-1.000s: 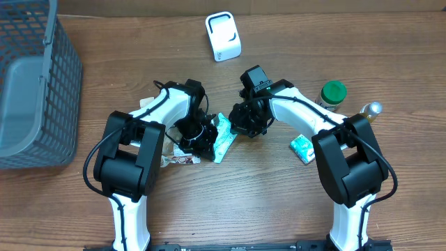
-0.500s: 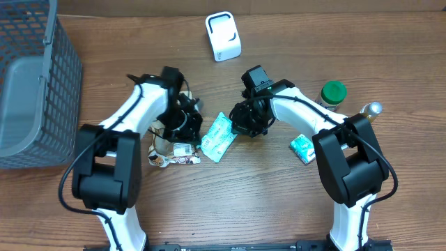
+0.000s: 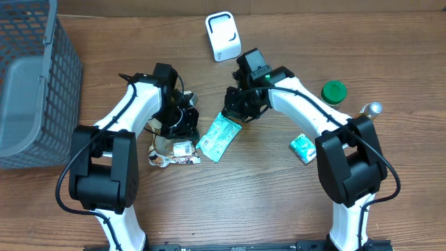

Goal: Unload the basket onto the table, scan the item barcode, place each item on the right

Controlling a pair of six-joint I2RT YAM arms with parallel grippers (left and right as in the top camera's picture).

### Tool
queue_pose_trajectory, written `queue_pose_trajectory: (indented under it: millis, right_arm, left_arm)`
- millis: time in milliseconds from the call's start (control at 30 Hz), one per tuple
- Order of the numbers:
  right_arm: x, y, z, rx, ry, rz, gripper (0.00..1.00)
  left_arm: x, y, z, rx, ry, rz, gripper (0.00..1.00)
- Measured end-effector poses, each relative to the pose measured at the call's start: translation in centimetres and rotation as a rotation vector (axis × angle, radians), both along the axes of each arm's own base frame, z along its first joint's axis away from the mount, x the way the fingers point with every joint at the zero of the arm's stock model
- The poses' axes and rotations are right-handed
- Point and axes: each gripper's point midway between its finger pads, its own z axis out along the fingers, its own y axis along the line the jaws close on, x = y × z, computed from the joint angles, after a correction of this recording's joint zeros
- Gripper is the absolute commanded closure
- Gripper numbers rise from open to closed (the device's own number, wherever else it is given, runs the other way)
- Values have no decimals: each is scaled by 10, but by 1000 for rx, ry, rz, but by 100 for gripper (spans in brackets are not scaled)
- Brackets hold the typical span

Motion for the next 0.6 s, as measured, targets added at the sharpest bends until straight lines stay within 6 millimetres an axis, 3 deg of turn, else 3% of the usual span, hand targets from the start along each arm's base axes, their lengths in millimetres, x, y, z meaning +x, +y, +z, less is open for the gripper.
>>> queue_pose_trajectory:
  millis: [233, 600]
  right_arm:
    - [-10, 8, -17, -18, -4, 30, 96]
    - [-10, 7, -18, -26, -5, 27, 96]
  left_arm:
    - [0, -1, 0, 0, -2, -5, 96]
    - [-5, -15, -2, -1, -15, -48, 96]
